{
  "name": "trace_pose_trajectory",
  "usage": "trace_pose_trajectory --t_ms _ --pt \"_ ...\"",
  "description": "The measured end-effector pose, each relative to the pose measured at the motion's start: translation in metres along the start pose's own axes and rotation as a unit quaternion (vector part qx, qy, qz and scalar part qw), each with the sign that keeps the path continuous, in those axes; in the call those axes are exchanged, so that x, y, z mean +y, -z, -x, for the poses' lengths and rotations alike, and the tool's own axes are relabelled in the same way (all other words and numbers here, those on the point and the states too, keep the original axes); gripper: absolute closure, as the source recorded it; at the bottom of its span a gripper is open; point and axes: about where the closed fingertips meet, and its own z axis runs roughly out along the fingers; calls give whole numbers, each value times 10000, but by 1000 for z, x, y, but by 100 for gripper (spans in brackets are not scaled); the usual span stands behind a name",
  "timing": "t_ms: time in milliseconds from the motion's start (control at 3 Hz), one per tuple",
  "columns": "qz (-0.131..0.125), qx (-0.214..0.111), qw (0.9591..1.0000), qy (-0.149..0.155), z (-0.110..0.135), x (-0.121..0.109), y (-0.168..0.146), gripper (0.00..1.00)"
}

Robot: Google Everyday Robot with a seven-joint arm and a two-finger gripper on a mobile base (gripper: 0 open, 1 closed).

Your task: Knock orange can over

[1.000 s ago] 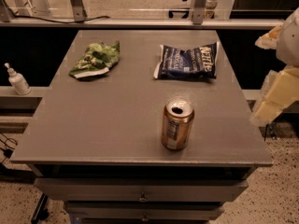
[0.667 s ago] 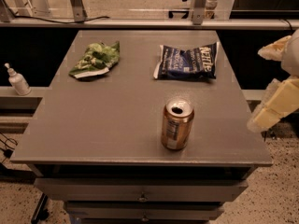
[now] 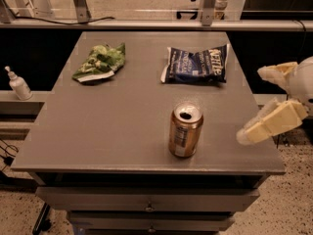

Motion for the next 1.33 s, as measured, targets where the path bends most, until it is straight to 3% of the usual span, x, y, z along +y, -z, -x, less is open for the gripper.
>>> trace_pose_trajectory --t_ms 333,667,1000,1333 --pt "165 -844 9961 -185 16 15 -29 0" --pt "256 -1518 9877 -277 39 28 -61 0" --pt "313 -1800 9827 -304 47 36 -89 0" --pt "351 -1881 9811 -285 50 49 -115 0"
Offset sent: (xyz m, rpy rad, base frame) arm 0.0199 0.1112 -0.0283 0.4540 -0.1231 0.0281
